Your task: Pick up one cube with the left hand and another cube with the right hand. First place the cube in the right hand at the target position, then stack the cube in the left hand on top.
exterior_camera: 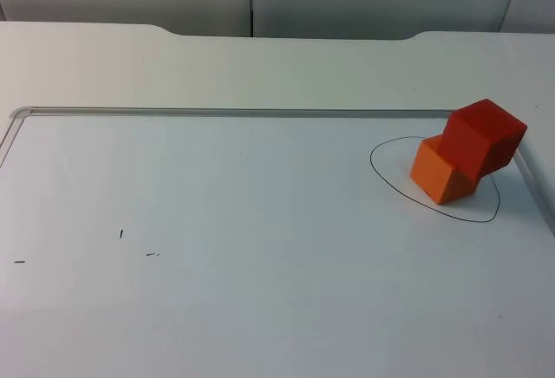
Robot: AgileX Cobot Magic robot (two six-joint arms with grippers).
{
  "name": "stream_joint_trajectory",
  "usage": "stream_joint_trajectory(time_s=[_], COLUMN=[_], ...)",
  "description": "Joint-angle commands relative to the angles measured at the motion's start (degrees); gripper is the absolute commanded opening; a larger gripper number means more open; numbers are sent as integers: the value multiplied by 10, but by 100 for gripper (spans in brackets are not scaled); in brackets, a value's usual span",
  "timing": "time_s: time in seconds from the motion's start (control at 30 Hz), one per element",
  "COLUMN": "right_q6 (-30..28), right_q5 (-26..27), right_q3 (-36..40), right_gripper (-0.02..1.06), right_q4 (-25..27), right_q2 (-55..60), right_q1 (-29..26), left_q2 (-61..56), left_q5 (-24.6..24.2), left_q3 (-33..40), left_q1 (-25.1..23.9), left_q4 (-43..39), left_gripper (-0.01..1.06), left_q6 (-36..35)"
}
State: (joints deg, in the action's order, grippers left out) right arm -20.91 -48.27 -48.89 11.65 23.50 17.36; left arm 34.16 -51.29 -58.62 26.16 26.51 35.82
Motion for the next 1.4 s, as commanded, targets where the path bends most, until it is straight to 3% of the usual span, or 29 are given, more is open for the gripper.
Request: stream_joint_trajectory(time_s=[0.0, 0.1, 0.13, 0.3, 0.43, 0.7, 1.37], right_q6=[-37, -75, -75, -86, -79, -30, -16], right_q5=[-16, -43, -43, -52, -52, -74, -154], right_q3=[3, 3, 3, 22, 90, 130, 135], right_gripper=[83, 83, 83, 83, 83, 83, 82], right_q4=[35, 68, 68, 81, 80, 78, 61], right_q2=[-3, -6, -6, -43, -118, -186, -200], right_q1=[-2, -2, -2, -2, -2, -2, -2], left_q2=[-64, -156, -156, -255, -342, -342, -342], left_q5=[28, 24, 24, -33, -80, -125, -112], left_q3=[63, 129, 129, 182, 217, 247, 288], left_q1=[2, 2, 2, 2, 2, 2, 2], left_q4=[-32, -92, -92, -169, -226, -241, -242], left_gripper=[58, 58, 58, 58, 58, 58, 58], left_q6=[-51, -154, -154, -257, -337, -350, -343])
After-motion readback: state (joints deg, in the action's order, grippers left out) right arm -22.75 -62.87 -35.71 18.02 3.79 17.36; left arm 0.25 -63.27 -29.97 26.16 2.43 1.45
